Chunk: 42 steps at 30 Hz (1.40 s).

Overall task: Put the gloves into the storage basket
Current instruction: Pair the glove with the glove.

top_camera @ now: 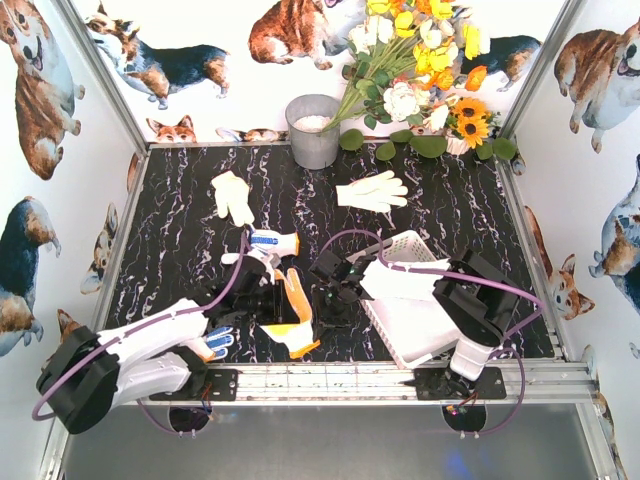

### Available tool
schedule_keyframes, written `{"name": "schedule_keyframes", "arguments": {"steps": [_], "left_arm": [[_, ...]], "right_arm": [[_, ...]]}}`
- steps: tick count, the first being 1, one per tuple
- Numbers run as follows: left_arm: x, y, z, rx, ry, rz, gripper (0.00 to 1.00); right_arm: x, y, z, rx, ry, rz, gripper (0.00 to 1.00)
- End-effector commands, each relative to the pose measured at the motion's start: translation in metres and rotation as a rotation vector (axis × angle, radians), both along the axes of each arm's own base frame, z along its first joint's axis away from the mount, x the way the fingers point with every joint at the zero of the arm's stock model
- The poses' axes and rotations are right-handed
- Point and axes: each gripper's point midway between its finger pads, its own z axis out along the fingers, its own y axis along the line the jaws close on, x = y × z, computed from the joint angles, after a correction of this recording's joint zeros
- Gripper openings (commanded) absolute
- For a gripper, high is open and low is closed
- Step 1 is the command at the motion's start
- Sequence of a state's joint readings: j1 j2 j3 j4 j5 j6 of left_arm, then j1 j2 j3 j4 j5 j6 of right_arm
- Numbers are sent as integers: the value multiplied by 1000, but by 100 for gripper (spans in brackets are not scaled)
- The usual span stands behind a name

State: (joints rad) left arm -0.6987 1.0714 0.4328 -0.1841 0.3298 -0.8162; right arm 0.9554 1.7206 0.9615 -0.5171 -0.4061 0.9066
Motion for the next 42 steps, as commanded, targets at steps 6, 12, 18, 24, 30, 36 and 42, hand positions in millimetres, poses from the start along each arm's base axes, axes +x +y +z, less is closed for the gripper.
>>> {"name": "schedule_keyframes", "arguments": {"steps": [6, 12, 18, 24, 30, 36, 42], "left_arm": [[-27, 13, -42, 33, 84, -36, 16], [-35, 23, -57, 77, 109, -26, 16], [-36, 28, -64, 102, 112, -19, 15], [-35, 32, -64, 120, 95, -13, 15], [-35, 41, -66, 171, 71, -27, 15], [-24, 34, -49, 148, -2, -52, 17], [-3, 30, -5, 136, -197, -70, 28]], "right_arm": [[3, 16, 4, 51, -1, 22, 30], [0, 18, -2, 53, 25, 24, 32], [-4, 18, -10, 41, 59, 23, 27], [-2, 18, -6, 45, 46, 23, 11], [1, 23, 12, 87, 40, 24, 0], [6, 36, 36, 198, 85, 8, 0], [9, 38, 47, 249, 139, 6, 0]]}}
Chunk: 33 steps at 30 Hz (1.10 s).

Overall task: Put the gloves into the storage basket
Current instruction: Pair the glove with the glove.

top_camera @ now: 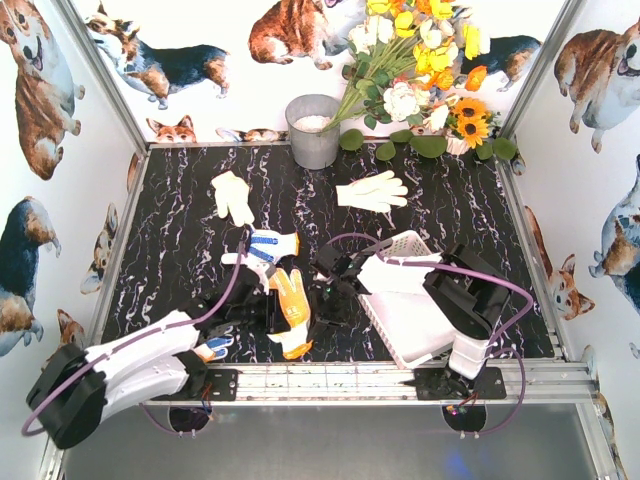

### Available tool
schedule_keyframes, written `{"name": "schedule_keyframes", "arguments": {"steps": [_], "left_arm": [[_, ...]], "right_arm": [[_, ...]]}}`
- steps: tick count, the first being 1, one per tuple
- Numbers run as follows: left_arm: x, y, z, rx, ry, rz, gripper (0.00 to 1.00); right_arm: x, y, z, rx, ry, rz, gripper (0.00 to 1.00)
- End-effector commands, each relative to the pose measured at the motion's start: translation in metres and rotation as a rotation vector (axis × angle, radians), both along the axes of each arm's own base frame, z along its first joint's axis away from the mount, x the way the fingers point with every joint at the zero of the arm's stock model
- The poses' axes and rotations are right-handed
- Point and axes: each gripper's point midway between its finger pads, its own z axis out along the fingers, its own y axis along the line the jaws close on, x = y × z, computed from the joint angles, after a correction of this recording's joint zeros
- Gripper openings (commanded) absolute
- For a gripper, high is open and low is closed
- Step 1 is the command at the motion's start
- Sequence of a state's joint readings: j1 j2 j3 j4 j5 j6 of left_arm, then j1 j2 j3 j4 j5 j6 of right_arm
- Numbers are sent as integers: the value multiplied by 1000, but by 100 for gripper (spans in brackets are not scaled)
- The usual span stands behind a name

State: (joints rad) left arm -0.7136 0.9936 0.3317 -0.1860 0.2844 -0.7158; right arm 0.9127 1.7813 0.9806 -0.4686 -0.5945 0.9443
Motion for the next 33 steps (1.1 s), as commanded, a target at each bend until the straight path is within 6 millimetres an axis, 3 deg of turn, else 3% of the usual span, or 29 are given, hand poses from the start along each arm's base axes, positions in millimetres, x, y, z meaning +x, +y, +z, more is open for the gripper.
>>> {"name": "schedule_keyframes", "arguments": {"steps": [1, 5, 10, 21, 28, 33], "left_arm": [[15, 9, 26, 64, -170, -25, 32], [18, 2, 52, 55, -299, -53, 39], [13, -5, 67, 160, -460, -108, 51], [-17, -36, 53, 296, -660, -255, 75], [-23, -44, 35, 410, -690, -305, 75], [-28, -48, 28, 456, -685, -322, 62]], "right_arm": [[13, 23, 40, 154, -15, 4, 0], [16, 25, 45, 171, 0, 1, 0], [22, 24, 51, 186, 15, -15, 0], [30, 27, 58, 216, 62, -69, 0], [32, 29, 61, 227, 76, -83, 0], [34, 28, 65, 242, 86, -88, 0]]}}
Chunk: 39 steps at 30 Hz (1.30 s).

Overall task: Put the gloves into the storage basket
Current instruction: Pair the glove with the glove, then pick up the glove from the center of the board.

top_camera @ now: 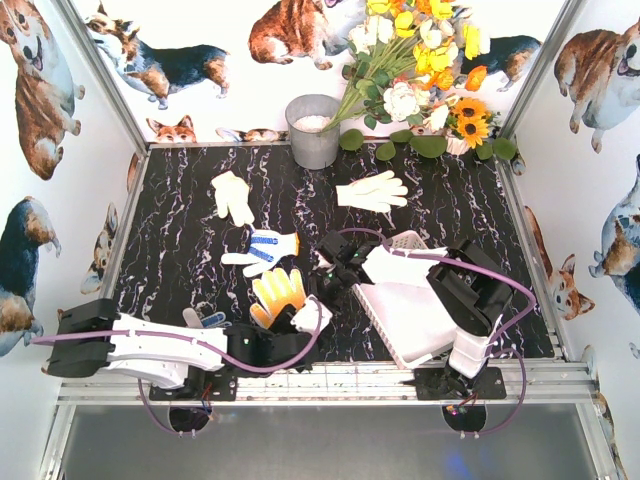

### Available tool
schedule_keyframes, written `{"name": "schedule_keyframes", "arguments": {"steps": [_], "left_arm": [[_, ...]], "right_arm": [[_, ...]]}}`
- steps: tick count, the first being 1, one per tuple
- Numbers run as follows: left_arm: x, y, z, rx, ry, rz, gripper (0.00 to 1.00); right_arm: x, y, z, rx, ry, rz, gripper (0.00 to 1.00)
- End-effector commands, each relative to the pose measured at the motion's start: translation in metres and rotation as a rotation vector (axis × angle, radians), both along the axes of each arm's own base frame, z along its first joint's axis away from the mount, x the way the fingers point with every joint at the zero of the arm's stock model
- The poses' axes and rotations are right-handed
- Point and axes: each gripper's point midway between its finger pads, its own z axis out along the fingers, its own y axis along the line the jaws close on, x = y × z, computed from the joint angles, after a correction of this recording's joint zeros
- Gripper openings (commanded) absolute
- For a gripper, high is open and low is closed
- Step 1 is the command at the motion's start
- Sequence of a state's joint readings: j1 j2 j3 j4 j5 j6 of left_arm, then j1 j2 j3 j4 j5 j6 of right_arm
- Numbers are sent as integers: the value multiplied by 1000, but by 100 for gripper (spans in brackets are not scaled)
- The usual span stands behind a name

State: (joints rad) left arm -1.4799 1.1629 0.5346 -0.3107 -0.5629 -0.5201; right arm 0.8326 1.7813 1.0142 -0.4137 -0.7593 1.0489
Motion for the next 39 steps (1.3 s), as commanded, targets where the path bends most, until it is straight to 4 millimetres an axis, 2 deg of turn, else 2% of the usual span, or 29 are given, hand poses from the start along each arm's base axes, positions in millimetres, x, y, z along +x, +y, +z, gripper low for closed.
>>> {"name": "schedule_keyframes", "arguments": {"steps": [1, 9, 18, 20, 22, 23, 24, 25, 26, 29, 30, 33, 39], "left_arm": [[2, -12, 11, -10, -45, 15, 58], [-4, -12, 1, 32, -27, 32, 40], [-6, -12, -4, 58, -21, 49, 29], [-6, -10, -5, 56, -22, 61, 20], [-3, -5, -4, 44, -28, 88, 4], [-1, -3, -1, 31, -34, 98, 0], [1, -1, 2, 18, -37, 105, 0], [4, 0, 6, -6, -33, 115, 0], [11, 2, 10, -36, -22, 138, 0], [19, -1, 14, -180, 93, 146, 0], [22, -3, 17, -239, 128, 149, 0], [31, -7, 28, -365, 175, 158, 0], [40, -18, 34, -397, 229, 157, 0]], "right_arm": [[13, 12, 30, 105, -44, -6, 0], [16, 9, 32, 114, -35, -10, 0], [20, 2, 34, 113, -38, -17, 0], [22, 0, 34, 112, -41, -24, 0], [26, -3, 35, 106, -52, -39, 0], [28, -4, 36, 100, -63, -46, 0], [30, -6, 37, 93, -74, -53, 0], [32, -7, 38, 88, -87, -60, 2], [34, -7, 39, 84, -99, -67, 9], [40, -10, 47, 76, -154, -95, 38], [42, -12, 49, 71, -172, -107, 44], [49, -19, 52, 55, -204, -150, 52], [58, -25, 60, 54, -253, -269, 61]]}}
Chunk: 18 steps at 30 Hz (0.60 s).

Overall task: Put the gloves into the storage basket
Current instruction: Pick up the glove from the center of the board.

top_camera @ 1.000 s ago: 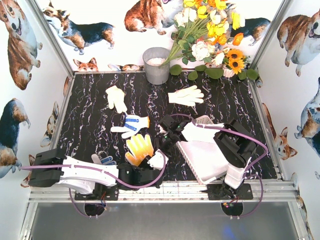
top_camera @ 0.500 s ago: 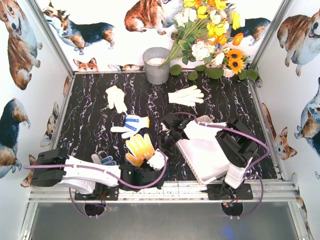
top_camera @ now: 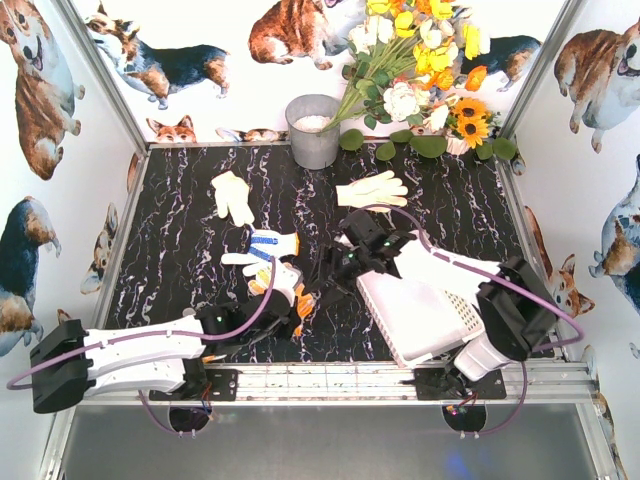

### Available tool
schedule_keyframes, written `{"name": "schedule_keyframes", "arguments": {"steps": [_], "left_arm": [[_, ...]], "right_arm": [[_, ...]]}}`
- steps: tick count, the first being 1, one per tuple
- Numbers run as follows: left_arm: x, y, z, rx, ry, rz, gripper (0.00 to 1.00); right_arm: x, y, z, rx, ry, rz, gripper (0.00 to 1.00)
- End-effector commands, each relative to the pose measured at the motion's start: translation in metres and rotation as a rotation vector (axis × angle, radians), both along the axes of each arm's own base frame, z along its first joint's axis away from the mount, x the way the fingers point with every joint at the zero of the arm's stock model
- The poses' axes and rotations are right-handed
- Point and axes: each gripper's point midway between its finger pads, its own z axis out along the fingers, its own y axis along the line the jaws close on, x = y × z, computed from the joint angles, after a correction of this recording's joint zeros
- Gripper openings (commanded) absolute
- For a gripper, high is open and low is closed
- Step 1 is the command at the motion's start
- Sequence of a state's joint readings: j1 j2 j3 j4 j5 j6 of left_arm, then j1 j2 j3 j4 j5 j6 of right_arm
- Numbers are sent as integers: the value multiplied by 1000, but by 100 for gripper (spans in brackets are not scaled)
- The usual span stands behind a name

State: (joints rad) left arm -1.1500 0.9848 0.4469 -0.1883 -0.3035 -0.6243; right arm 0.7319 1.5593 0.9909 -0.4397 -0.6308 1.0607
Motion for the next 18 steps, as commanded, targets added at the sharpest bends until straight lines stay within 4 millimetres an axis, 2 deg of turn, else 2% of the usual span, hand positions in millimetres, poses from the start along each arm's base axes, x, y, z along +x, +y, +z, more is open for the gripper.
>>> {"name": "schedule_keyframes", "arguments": {"steps": [1, 6, 7, 15, 18], "left_arm": [[-1, -28, 17, -101, 30, -64, 0], [5, -38, 18, -112, 46, -51, 0], [6, -38, 18, -113, 48, -43, 0], [13, -43, 23, -121, 50, -27, 0], [13, -45, 24, -125, 50, -33, 0]], "right_arm": [[13, -2, 12, 15, -64, -116, 62], [7, 1, 6, -21, -77, -177, 63], [5, 2, 4, -31, -81, -190, 66], [7, -11, -12, -111, -134, -295, 73], [6, -4, -14, -90, -142, -285, 72]]}}
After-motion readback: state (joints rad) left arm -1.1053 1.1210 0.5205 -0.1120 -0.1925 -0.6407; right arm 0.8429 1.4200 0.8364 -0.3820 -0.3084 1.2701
